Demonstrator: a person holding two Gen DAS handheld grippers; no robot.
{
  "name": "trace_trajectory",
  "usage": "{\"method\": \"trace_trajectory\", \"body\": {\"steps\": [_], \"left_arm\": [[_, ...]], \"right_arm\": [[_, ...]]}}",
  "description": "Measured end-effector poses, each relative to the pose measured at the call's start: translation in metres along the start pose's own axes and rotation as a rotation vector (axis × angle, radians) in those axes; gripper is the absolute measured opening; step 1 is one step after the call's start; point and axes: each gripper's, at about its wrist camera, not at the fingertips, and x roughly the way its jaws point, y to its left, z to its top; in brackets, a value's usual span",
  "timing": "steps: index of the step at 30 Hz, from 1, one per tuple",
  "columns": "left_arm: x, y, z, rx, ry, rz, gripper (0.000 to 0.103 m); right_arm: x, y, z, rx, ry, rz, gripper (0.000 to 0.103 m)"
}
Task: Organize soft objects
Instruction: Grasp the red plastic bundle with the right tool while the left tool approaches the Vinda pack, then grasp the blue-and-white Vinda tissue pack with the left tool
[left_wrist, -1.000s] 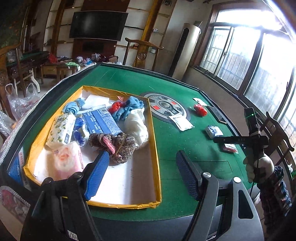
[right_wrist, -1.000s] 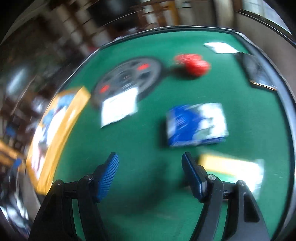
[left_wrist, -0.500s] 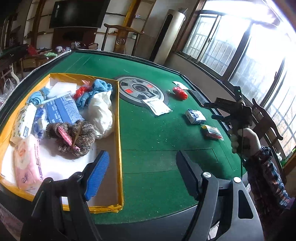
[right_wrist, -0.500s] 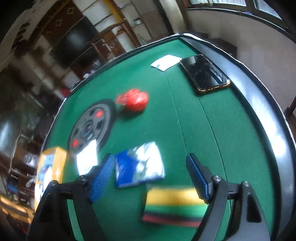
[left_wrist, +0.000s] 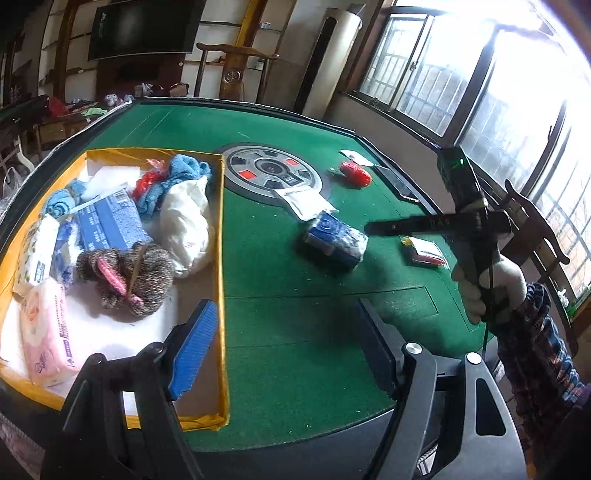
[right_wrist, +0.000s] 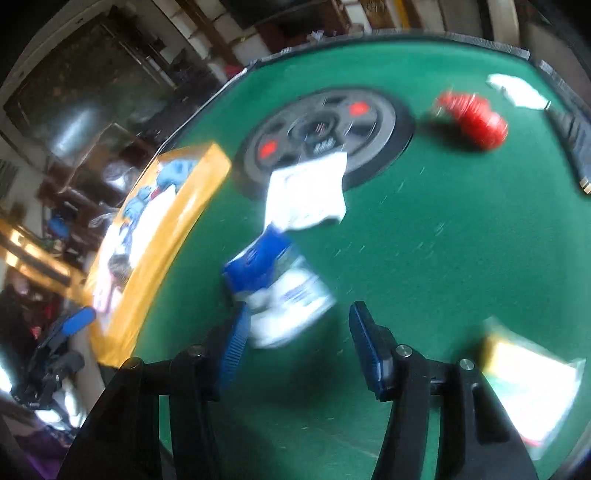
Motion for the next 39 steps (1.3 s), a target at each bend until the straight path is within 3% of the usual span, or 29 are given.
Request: {"method": "trace_trajectory", "body": {"steps": [1,3,6,13,16,18,19,25,30,34,37,39], "left_arm": [[0.003,-0.003,0.0,0.005,0.007,-0.007,0.075],[0.007,-0.009,0.0,0.01,0.022,-0.021,0.075],[0.008,-0.015,0.0,0.022,0.032,-0.018,0.075],[0.0,-0.015,0.011,0.005,0.029,0.013,0.075],[0.001,-0.015,0.015,0.0,0.033,0.014,0.075],[0.007,-0.017,0.018,0.002,0.041,0.005,0.075],[0.011,-0.018,0.019,0.003,0.048,0.001,0.075],[0.046,-0.029,0.025,-0.013,0.113,-0.038,0.075],[0.08,-0.038,0.033,-0.036,0.15,-0.031,0.075],[0.111,-0.036,0.046,-0.17,0.195,-0.019,0.075],[0.133,-0.038,0.053,-0.268,0.2,0.007,0.075],[0.147,-0.047,0.057,-0.285,0.194,0.019,0.075]], "right_arm": [[-0.01,-0.002,0.003,-0.003,-0.035,-0.047,0.054],[-0.029,-0.017,0.018,0.04,-0.13,-0.21,0.071],[-0.043,-0.043,0.049,0.09,-0.219,-0.383,0.075],[0.004,-0.072,0.123,0.07,-0.14,-0.545,0.075],[0.021,-0.087,0.132,0.096,-0.085,-0.588,0.075],[0.034,-0.091,0.137,0.145,-0.077,-0.551,0.053],[0.031,-0.093,0.133,0.171,-0.084,-0.505,0.03],[-0.015,-0.085,0.071,0.298,-0.178,-0.245,0.029],[-0.059,-0.04,0.002,0.238,-0.287,-0.182,0.03],[-0.068,-0.035,-0.022,0.201,-0.432,-0.128,0.03],[-0.059,-0.052,-0.02,0.28,-0.399,-0.052,0.03],[-0.058,-0.058,-0.02,0.291,-0.395,-0.064,0.03]]}}
